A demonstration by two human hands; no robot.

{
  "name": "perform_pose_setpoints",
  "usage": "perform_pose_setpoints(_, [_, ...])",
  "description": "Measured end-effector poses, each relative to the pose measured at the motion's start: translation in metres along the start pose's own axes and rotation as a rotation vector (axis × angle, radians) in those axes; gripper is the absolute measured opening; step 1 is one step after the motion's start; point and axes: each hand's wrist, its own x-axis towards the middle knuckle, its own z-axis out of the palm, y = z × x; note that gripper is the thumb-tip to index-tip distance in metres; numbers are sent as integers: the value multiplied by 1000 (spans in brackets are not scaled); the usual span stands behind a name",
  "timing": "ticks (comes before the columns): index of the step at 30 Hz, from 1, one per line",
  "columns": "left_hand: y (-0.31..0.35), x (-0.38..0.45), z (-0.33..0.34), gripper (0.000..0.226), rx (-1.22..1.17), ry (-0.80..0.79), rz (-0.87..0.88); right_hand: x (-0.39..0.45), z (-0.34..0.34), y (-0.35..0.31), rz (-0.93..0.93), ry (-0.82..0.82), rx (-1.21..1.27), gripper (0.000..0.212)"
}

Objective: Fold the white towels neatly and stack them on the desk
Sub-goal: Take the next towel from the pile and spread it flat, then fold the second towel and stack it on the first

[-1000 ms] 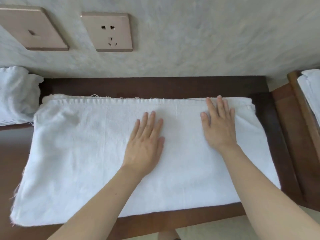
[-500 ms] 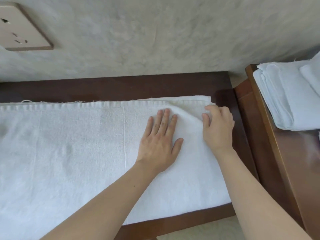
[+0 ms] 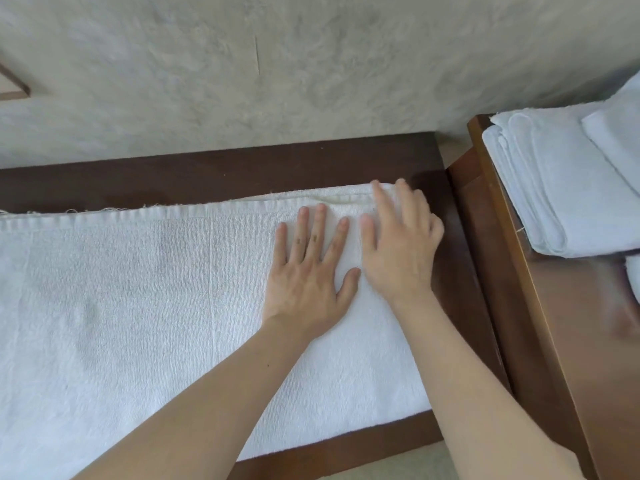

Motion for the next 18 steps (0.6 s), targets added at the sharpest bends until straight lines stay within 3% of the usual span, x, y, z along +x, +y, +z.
perform_pose_setpoints(3, [0, -1, 0, 73, 15, -7, 4, -1, 9, 0, -53, -108, 26, 49])
perform_pose_setpoints(5, [0, -1, 0, 73, 25, -3, 8, 12, 10, 7, -25, -59, 97, 41])
perform_pose_setpoints(9, [1, -1, -1, 72, 16, 6, 11, 26, 6, 5, -130, 77, 122, 7])
perform_pose_setpoints(11, [1, -2, -1, 72, 15, 3, 14, 26, 6, 4, -139, 119, 85, 2])
perform_pose_setpoints(14, [2, -1, -3, 71, 23, -8, 22, 26, 9, 0, 10, 106, 27, 14])
perform_pose_setpoints(18, [3, 1, -2, 75, 23, -53, 17, -4, -2, -25, 150, -70, 47, 50])
